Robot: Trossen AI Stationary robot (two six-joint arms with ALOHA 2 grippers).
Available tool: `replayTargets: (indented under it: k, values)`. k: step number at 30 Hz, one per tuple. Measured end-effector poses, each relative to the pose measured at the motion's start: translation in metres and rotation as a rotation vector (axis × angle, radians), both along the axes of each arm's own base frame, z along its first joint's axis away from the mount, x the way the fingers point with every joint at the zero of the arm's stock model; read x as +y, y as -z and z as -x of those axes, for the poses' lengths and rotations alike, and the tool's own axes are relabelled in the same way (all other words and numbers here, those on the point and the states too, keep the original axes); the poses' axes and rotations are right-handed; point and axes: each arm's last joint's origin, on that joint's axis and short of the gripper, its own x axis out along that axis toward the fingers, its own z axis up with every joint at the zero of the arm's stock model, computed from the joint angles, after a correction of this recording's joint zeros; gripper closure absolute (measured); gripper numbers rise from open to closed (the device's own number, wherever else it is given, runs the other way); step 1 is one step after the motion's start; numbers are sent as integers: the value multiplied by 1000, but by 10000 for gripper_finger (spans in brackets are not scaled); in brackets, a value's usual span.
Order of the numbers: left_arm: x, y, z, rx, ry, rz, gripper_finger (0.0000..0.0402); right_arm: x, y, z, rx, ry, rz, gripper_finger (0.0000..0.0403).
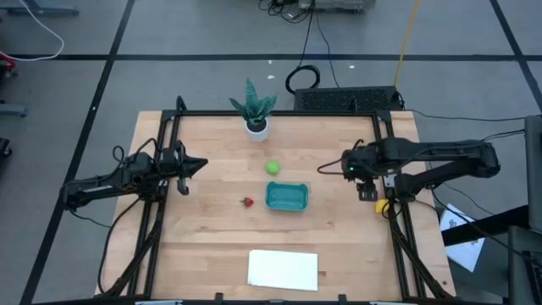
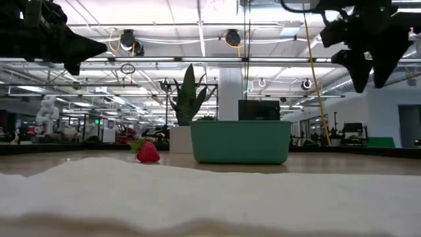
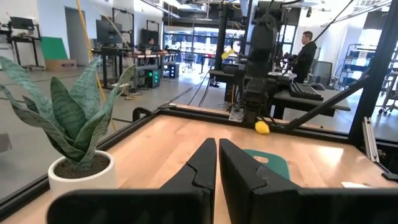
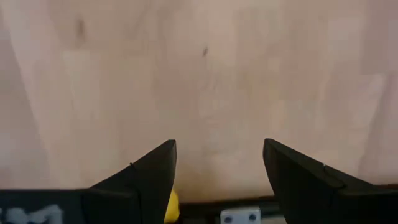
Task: Pick and placing Produce into tupperware
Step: Put the lemon into the green bin
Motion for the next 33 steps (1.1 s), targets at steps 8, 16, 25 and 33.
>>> replayTargets:
  k: [8, 16, 25, 33]
  values:
    - [0, 1, 0, 8, 1, 11, 380, 6, 31, 4, 145, -146, -44, 169]
    - [0, 3, 0, 27, 1, 15, 380, 13, 45, 10, 190, -170, -105, 169]
    - [0, 3, 0, 27, 3, 18, 380, 24, 51, 14, 212, -242, -100, 169]
    - [0, 3, 0, 28, 3, 18, 380, 34, 52, 14, 219, -281, -59, 169]
